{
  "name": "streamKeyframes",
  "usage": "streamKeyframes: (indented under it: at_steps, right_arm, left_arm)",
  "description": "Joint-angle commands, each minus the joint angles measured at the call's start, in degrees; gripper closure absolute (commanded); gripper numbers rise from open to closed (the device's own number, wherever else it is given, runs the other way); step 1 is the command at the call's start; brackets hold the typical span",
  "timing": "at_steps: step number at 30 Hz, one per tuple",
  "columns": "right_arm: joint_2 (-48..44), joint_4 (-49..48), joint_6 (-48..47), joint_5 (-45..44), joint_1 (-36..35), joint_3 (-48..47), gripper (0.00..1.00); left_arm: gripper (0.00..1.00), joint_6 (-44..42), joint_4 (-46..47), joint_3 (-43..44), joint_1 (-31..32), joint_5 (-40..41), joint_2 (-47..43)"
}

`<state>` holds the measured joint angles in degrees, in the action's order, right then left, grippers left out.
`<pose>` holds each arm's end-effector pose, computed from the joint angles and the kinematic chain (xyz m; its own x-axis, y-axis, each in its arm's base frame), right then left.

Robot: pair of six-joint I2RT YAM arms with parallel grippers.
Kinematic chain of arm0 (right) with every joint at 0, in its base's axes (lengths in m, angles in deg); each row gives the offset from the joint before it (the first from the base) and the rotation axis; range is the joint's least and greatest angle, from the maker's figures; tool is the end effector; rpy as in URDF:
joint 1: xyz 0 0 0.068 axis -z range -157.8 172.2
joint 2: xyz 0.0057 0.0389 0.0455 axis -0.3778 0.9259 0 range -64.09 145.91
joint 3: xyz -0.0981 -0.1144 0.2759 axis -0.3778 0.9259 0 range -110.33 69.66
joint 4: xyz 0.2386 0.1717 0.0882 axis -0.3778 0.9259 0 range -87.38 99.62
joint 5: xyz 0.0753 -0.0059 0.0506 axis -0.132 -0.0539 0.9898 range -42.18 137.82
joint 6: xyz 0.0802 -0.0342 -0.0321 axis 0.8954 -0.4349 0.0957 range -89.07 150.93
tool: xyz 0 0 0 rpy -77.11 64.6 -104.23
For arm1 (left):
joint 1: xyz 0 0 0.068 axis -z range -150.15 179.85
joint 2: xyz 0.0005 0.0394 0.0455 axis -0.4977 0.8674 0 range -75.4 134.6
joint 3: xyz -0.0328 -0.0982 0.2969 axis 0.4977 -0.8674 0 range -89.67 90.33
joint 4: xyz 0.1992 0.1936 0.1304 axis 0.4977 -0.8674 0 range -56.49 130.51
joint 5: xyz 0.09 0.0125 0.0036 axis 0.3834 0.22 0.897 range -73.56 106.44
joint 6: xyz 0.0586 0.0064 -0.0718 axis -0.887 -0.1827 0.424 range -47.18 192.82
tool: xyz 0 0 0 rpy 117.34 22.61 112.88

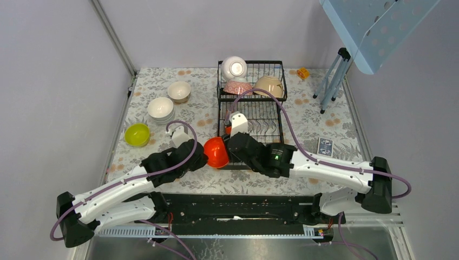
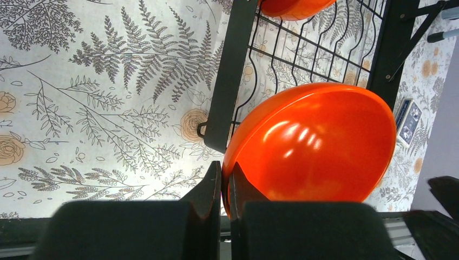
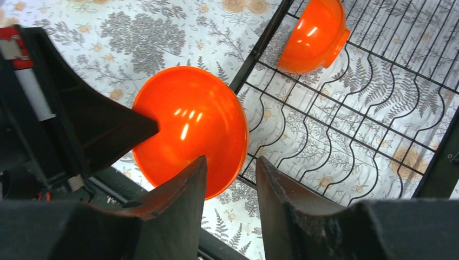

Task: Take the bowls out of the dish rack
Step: Place the bowl at the center of the board.

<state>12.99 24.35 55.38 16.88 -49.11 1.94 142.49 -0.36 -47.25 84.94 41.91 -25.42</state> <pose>0.1610 0.3414 0.3488 -0.4286 -0.1589 -0.8894 -0.5427 0.8323 0.1129 0.1555 -0.1601 0.2576 -0.6898 -0.4908 -0.5323 -0.2010 0.8361 -0.5104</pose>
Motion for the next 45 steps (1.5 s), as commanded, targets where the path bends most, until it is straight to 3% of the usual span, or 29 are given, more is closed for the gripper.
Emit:
streamKeyframes:
  at_steps: [1,17,26,30,34,40,43,45]
  right_arm:
    - [2.3,-2.8,0.7,-4.5,-0.5,-1.3,0.56]
    - [7.9,-3.6,2.5,-5.4,-0.1,-2.0,0.69]
    - [7.4,-3.1,2.8,-4.8,-0.1,-1.9,0.86]
    - [7.6,-3.1,2.9,-4.5,-0.1,-2.0,0.99]
    - [7.2,-2.8,3.0,-4.8,-0.1,-1.9,1.0]
    - [4.4,-0.5,2.2,-5.4,-0.1,-1.8,1.0]
    - [1.5,2.2,1.5,-6.5,0.0,-1.1,1.0]
    - [-1.5,4.8,1.0,-8.1,0.0,0.1,1.0]
  left_arm:
    - [1.0,3.2,1.6,1.3,0.2,2.0,-1.3]
    - [1.0,4.6,1.6,-0.7,0.2,1.9,-3.4]
    - [1.0,5.2,1.7,-0.9,0.1,2.0,-2.5]
    - [1.0,5.0,1.7,-0.6,0.2,1.9,-2.0]
    - [0.99,3.6,2.6,-0.9,0.2,2.3,-3.1]
    - [0.33,-1.5,6.0,-2.0,0.2,1.1,-6.3]
    - [0.08,-3.6,7.5,-2.7,0.2,0.3,-8.6]
    - [0.01,-3.8,7.4,-3.3,0.1,1.1,-10.7]
